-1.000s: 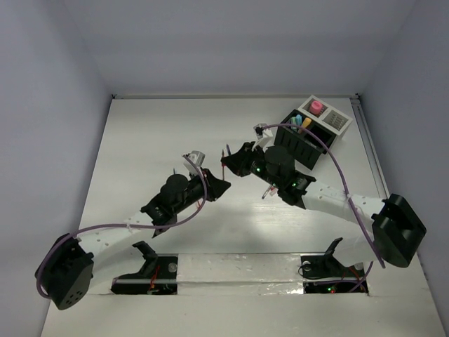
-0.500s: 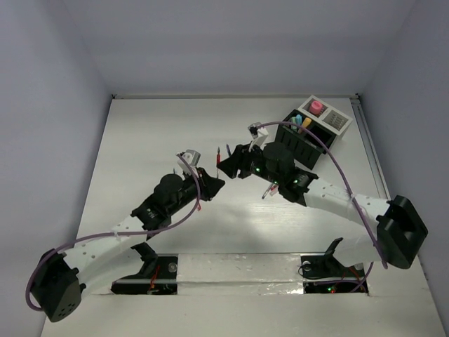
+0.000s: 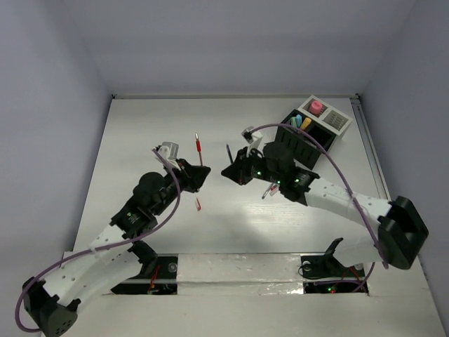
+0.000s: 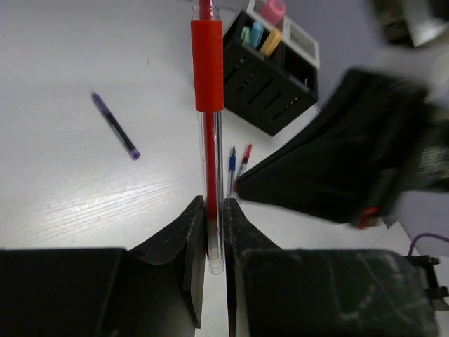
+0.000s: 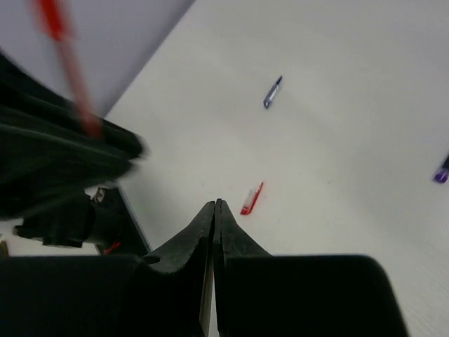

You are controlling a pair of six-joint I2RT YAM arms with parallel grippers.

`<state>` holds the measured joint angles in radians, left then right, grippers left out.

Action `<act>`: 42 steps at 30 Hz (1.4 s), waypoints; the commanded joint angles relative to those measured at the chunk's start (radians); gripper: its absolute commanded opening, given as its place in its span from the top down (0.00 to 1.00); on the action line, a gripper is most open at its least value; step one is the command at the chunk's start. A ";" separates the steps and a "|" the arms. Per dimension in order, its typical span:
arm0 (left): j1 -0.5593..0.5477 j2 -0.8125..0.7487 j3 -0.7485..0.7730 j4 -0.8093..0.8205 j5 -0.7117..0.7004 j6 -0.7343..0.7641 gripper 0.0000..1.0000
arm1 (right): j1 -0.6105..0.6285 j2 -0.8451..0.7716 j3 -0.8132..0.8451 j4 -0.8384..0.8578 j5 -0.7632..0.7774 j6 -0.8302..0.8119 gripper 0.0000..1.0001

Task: Sort the stationery into containers
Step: Move the pen to the center of the board.

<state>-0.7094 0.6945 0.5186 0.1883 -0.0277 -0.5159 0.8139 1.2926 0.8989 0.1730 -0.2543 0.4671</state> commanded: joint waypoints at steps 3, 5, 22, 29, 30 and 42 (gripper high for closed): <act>0.005 -0.108 0.178 -0.127 -0.044 0.048 1.00 | 0.071 0.209 0.017 0.031 -0.059 0.010 0.93; 0.005 -0.122 0.222 -0.157 -0.034 0.060 1.00 | 0.125 0.269 0.075 0.016 -0.028 -0.001 0.92; 0.005 -0.161 0.339 -0.270 -0.109 0.166 1.00 | 0.287 0.711 0.484 -0.427 0.369 -0.131 0.54; 0.005 -0.162 0.324 -0.262 -0.113 0.169 1.00 | 0.324 0.772 0.554 -0.495 0.440 -0.162 0.53; 0.005 -0.162 0.322 -0.262 -0.112 0.169 1.00 | 0.333 0.775 0.557 -0.501 0.447 -0.162 0.53; 0.005 -0.167 0.316 -0.253 -0.097 0.168 1.00 | 0.343 0.780 0.543 -0.596 0.737 -0.214 0.59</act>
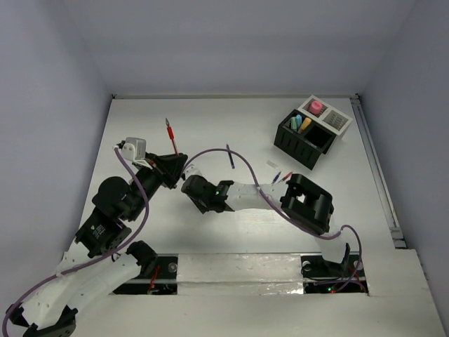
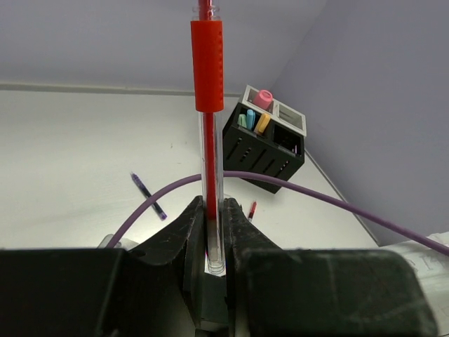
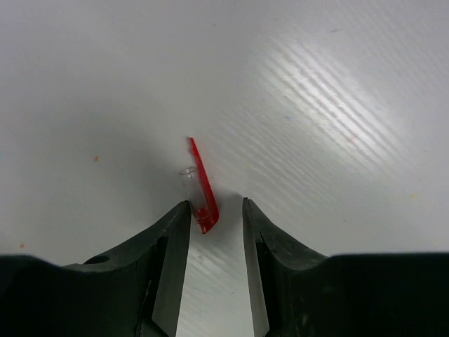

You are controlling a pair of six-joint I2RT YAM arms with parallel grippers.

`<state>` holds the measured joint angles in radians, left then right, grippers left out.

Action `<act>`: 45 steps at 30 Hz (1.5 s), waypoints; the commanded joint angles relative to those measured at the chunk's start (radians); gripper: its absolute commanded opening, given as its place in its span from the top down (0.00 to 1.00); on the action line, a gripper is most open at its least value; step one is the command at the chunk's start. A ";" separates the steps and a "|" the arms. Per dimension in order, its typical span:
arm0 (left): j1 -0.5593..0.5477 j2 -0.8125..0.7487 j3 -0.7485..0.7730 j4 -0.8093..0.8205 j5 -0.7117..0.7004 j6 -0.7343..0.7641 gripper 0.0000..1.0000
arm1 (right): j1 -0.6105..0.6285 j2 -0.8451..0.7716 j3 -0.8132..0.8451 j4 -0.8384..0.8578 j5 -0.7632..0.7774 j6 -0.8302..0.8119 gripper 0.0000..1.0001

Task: Sort the stationery into containers
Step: Move the pen to the center of the board.

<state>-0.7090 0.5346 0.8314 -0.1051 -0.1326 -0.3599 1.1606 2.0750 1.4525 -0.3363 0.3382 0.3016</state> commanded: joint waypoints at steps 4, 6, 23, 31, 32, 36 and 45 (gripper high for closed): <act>0.005 -0.010 0.003 0.042 0.011 0.012 1.00 | -0.015 -0.007 -0.011 -0.089 0.186 -0.065 0.59; 0.005 -0.010 0.003 0.042 0.013 0.012 1.00 | -0.015 -0.009 -0.014 -0.087 0.196 -0.071 0.60; 0.005 0.004 -0.015 0.064 0.044 -0.005 1.00 | -0.078 -0.182 -0.185 0.115 -0.127 0.027 0.63; 0.005 -0.007 -0.021 0.064 0.048 -0.008 1.00 | -0.078 -0.132 -0.175 0.212 -0.257 0.136 0.55; 0.005 -0.008 -0.021 0.062 0.047 -0.007 1.00 | -0.078 -0.110 -0.163 0.209 -0.251 0.134 0.54; 0.005 -0.021 -0.025 0.061 0.042 -0.008 1.00 | -0.078 -0.063 -0.113 0.195 -0.217 0.122 0.52; 0.014 -0.019 -0.020 0.061 0.048 -0.002 1.00 | -0.087 0.026 0.006 0.097 -0.133 0.093 0.48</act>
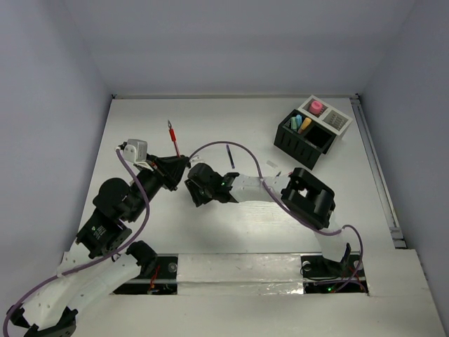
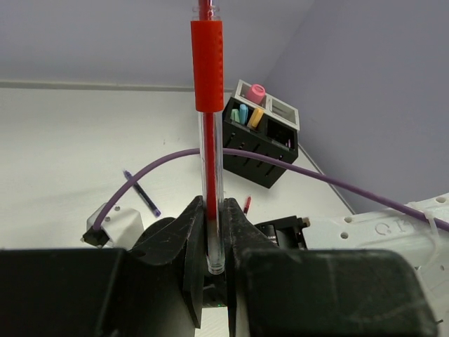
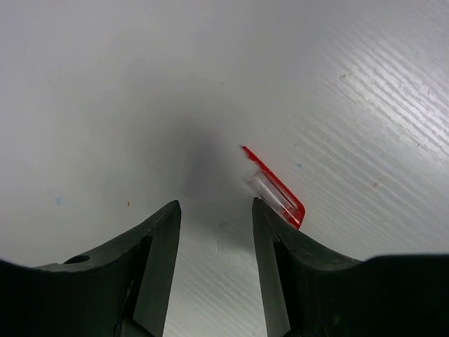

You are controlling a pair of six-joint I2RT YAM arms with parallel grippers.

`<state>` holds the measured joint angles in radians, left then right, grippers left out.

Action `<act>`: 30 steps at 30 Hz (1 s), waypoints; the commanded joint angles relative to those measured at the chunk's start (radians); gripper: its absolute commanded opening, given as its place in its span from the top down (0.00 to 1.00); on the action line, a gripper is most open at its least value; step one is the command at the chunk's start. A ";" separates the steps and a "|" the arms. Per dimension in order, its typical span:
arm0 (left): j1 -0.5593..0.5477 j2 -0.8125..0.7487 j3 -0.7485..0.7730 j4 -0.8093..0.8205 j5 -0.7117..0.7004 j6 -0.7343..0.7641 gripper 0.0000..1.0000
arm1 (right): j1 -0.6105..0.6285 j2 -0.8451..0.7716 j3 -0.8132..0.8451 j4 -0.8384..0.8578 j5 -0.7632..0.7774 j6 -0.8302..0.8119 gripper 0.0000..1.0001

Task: Sort the stationery into containers
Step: Move the pen to the center of the board.

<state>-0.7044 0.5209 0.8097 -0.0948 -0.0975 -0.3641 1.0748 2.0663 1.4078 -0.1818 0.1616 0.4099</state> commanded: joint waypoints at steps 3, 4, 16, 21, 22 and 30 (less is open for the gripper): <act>0.010 -0.006 -0.001 0.052 0.016 0.002 1.00 | -0.001 0.051 0.068 -0.097 0.078 -0.028 0.45; 0.010 -0.004 -0.001 0.052 0.018 0.002 1.00 | -0.001 0.052 0.071 -0.120 0.087 -0.028 0.44; 0.019 0.004 -0.001 0.063 0.036 0.001 1.00 | -0.010 0.026 0.033 -0.131 0.118 -0.013 0.38; 0.019 0.004 -0.004 0.061 0.035 -0.001 1.00 | -0.041 0.057 0.065 -0.133 0.145 -0.025 0.35; 0.019 0.004 -0.004 0.061 0.035 -0.002 1.00 | -0.052 0.057 0.063 -0.127 0.144 -0.026 0.35; 0.028 0.011 -0.004 0.066 0.047 -0.003 1.00 | -0.073 0.112 0.117 -0.100 0.108 -0.043 0.31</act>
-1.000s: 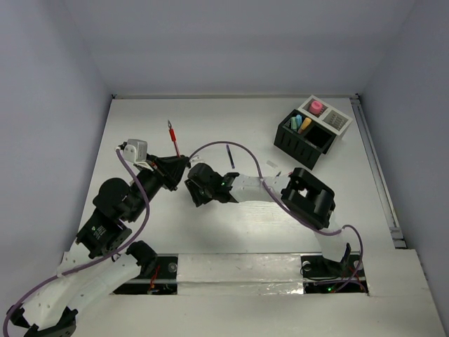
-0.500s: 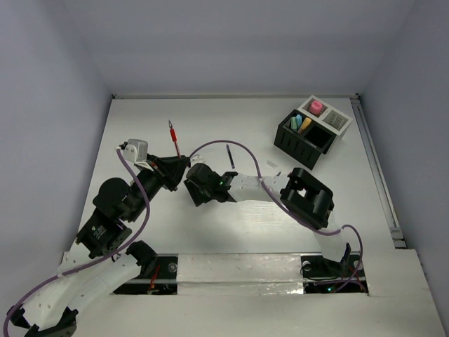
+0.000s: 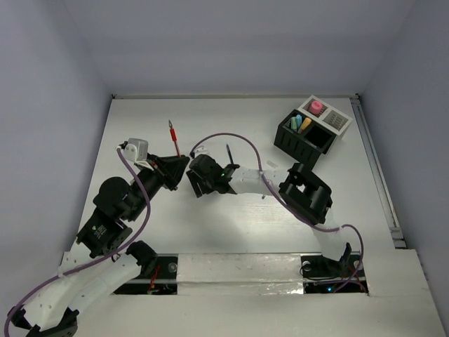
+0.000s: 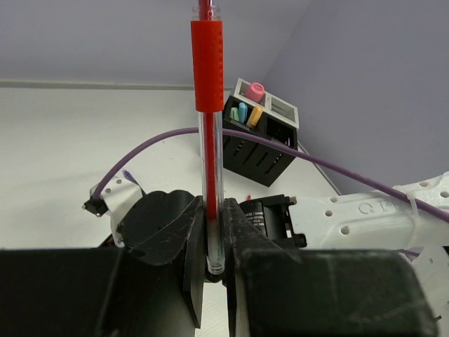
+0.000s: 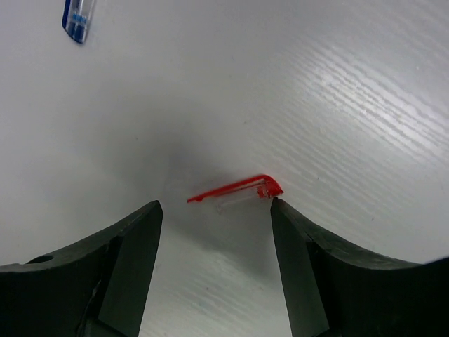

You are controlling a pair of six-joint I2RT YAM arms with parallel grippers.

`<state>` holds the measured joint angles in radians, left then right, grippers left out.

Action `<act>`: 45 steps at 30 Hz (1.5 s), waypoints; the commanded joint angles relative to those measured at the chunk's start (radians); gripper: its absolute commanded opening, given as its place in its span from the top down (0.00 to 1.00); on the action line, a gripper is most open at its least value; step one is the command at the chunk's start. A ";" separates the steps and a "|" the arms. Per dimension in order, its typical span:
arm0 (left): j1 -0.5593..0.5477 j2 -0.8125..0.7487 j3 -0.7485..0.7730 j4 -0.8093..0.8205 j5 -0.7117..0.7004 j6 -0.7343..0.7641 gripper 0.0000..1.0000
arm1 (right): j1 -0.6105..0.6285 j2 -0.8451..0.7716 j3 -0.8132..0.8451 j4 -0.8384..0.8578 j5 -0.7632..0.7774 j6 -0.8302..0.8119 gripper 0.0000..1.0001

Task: Sort the stationery into containers
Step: Move the pen to the center of the board, then pick up the pen cap from the center of the board.

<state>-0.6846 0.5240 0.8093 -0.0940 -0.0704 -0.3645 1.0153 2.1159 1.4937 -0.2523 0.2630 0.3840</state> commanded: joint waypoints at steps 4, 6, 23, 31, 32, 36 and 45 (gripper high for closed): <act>0.017 0.008 -0.005 0.065 0.023 -0.002 1.00 | -0.014 0.088 0.072 -0.041 -0.011 -0.030 0.27; 0.017 0.008 -0.005 0.065 0.023 -0.002 1.00 | -0.023 0.092 0.083 -0.035 -0.025 -0.034 0.27; 0.036 0.005 -0.013 0.074 0.046 -0.008 1.00 | -0.023 0.164 0.166 -0.146 0.025 -0.068 0.67; 0.036 0.010 -0.016 0.082 0.053 -0.017 1.00 | -0.023 0.141 0.148 -0.200 0.044 -0.077 0.82; 0.036 0.010 -0.019 0.083 0.052 -0.019 1.00 | -0.023 0.136 0.145 -0.202 0.042 -0.076 0.86; 0.036 0.011 -0.028 0.088 0.060 -0.036 1.00 | -0.023 0.083 0.087 -0.177 0.032 -0.065 1.00; 0.036 0.033 -0.180 0.238 0.174 -0.137 1.00 | -0.113 -0.305 -0.246 0.137 -0.065 0.029 1.00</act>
<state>-0.6525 0.5419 0.6796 0.0212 0.0296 -0.4488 0.9501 1.9560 1.3170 -0.2558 0.2310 0.3653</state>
